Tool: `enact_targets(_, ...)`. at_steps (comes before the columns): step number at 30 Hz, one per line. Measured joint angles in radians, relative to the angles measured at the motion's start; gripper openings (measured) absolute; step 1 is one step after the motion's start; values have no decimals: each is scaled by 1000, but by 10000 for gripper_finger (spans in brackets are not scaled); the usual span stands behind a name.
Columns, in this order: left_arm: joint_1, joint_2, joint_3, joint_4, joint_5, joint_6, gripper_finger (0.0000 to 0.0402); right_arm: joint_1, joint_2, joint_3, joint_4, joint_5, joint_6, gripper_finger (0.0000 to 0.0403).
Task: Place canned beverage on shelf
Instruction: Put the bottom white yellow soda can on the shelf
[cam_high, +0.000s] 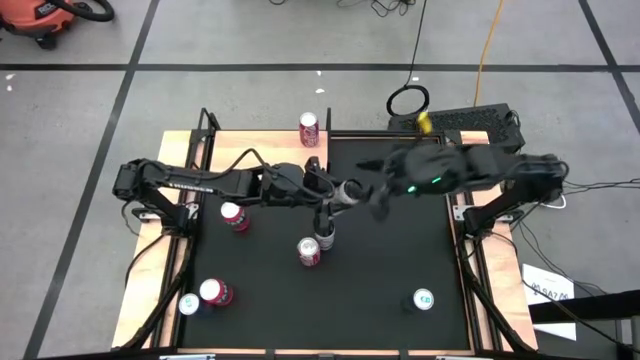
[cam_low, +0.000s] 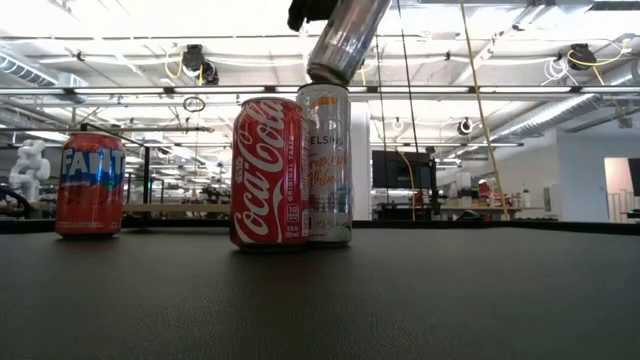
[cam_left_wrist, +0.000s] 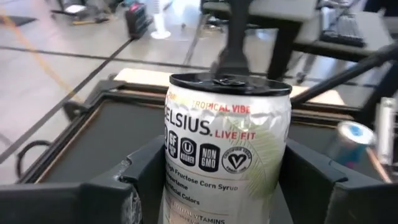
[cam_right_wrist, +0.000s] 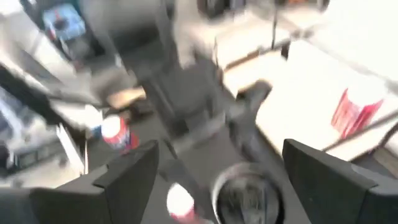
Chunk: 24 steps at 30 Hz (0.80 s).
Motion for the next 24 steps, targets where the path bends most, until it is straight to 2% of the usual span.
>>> enact_targets(4, 25, -20, 1, 24, -36, 0, 243, 0, -39, 61, -2, 73, -49, 327)
enact_targets(11, 142, -113, 1, 8, -77, 51, 243, 0, -119, 57, -86, 90, -70, 320)
enact_targets(17, 287, -197, -62, -9, -59, 78, 242, 13, -117, 52, -211, 221, -50, 320)
enact_targets(21, 413, -229, -152, 19, 52, 108, 242, 16, -118, 53, -217, 293, -49, 320)
enact_targets(24, 521, -234, -238, 86, 179, 107, 242, 16, -116, 53, -219, 355, -14, 319)
